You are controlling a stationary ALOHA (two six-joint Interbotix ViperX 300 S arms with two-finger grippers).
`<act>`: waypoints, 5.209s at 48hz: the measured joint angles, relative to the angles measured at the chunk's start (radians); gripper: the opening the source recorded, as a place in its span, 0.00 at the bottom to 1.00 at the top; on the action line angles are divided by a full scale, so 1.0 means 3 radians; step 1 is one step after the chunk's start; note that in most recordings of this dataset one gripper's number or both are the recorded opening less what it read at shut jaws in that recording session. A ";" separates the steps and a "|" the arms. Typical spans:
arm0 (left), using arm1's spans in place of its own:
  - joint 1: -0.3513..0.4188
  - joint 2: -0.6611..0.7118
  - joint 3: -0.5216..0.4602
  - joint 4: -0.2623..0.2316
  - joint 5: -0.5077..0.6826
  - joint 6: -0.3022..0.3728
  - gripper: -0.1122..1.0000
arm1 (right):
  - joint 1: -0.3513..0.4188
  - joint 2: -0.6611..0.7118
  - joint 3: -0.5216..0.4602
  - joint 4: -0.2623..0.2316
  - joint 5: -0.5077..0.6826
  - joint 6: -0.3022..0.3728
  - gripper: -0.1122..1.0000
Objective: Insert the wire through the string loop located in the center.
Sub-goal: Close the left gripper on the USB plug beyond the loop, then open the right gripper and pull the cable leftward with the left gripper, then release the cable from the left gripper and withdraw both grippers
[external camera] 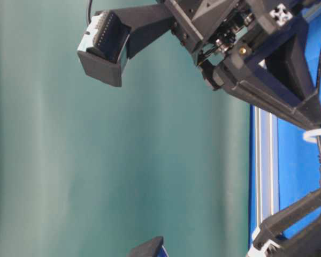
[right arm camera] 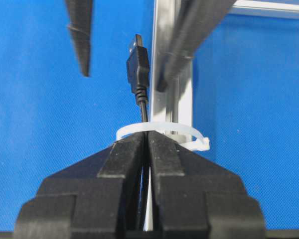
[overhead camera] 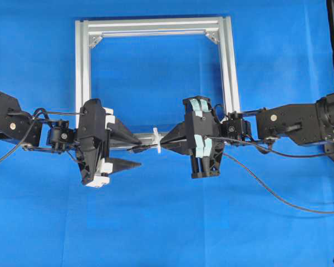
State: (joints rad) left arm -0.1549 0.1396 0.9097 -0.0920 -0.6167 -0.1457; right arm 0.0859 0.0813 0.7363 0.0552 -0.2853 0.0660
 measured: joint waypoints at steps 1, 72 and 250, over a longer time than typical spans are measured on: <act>0.0000 0.0000 -0.0010 0.0000 0.0005 0.0005 0.40 | 0.0000 0.0000 0.0005 0.0000 0.0000 0.0000 0.08; 0.0015 0.0015 -0.0020 0.0000 0.0046 0.0015 0.17 | 0.0087 0.0000 0.0000 0.0000 0.0000 0.0005 0.93; 0.0092 -0.2337 0.1263 0.0036 0.1273 -0.0026 0.84 | 0.0133 -0.0946 0.0077 -0.0061 0.0675 -0.0010 0.92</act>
State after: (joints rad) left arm -0.1273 -0.5614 1.2885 -0.0813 -0.2347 -0.1534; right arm 0.1258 -0.2025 0.7593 0.0368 -0.0828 0.0629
